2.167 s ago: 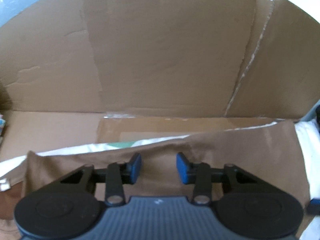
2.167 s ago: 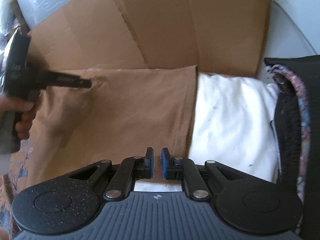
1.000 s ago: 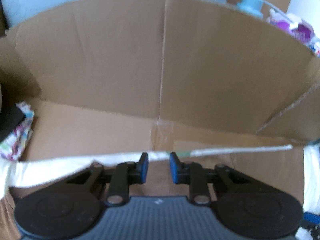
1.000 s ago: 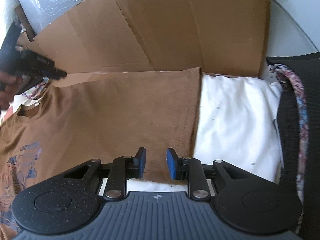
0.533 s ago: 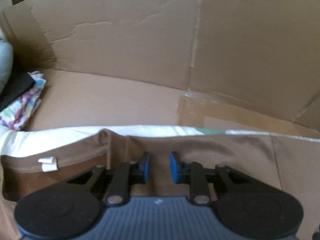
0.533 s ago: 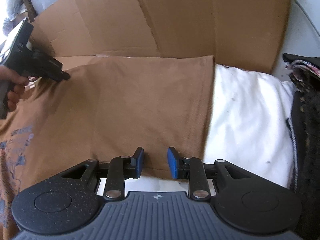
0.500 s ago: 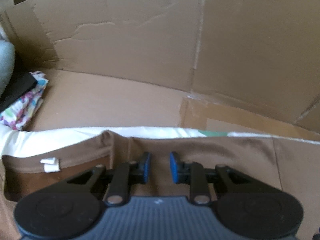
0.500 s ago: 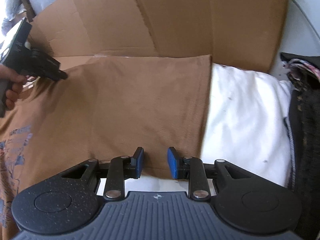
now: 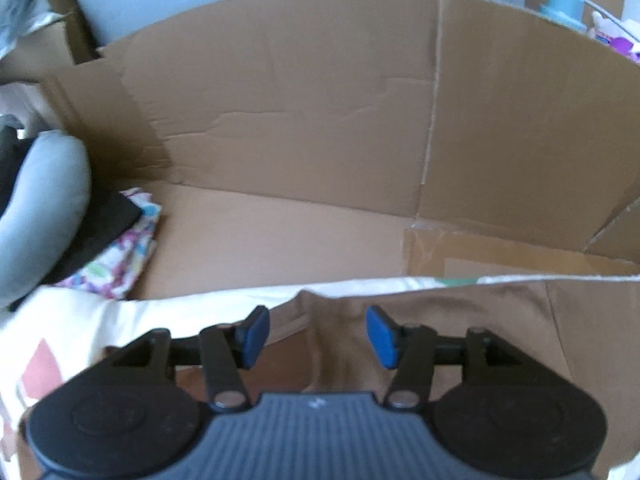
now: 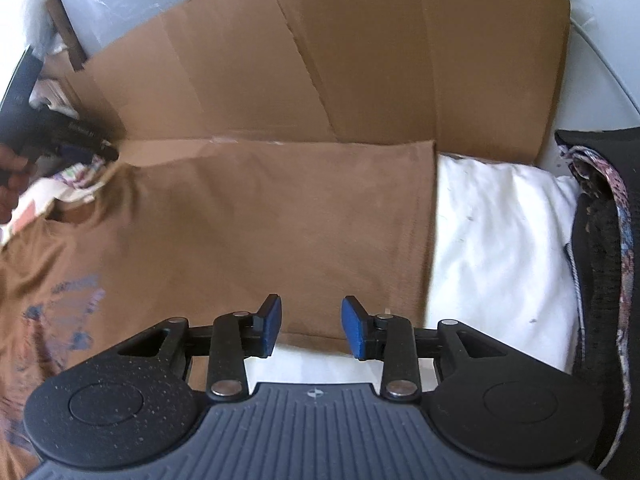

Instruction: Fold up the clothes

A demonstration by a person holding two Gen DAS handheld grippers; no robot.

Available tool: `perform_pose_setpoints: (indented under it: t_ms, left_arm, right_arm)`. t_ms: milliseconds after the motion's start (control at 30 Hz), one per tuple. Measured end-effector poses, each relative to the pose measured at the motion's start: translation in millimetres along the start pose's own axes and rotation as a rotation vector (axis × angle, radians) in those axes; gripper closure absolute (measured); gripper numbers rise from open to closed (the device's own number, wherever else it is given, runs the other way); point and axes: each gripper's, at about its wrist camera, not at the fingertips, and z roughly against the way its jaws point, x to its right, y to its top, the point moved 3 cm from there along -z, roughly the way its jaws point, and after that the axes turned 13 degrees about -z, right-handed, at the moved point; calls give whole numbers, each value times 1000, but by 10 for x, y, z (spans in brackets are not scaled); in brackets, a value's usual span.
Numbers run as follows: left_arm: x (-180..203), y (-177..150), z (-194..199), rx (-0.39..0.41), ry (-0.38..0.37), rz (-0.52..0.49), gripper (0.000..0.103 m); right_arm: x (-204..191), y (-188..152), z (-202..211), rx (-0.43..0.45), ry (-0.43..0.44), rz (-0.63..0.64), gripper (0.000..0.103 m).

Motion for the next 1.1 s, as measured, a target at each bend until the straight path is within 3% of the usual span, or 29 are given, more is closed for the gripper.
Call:
perform_pose_setpoints:
  t_ms: [267, 400, 800, 900, 1100]
  left_arm:
    - [-467, -563, 562, -10, 28, -20, 35]
    - [-700, -926, 804, -25, 32, -7, 34]
    - [-1386, -1607, 1617, 24, 94, 117, 29]
    - [-1473, -1749, 1723, 21, 118, 155, 28]
    - [-1537, -2027, 1711, -3, 124, 188, 28]
  right_arm:
    - [-139, 0, 152, 32, 59, -51, 58]
    - [-285, -10, 246, 59, 86, -4, 56]
    - [-552, 37, 350, 54, 112, -23, 49]
    - [-604, 38, 401, 63, 120, -7, 43]
    - [-714, 32, 406, 10, 160, -7, 41]
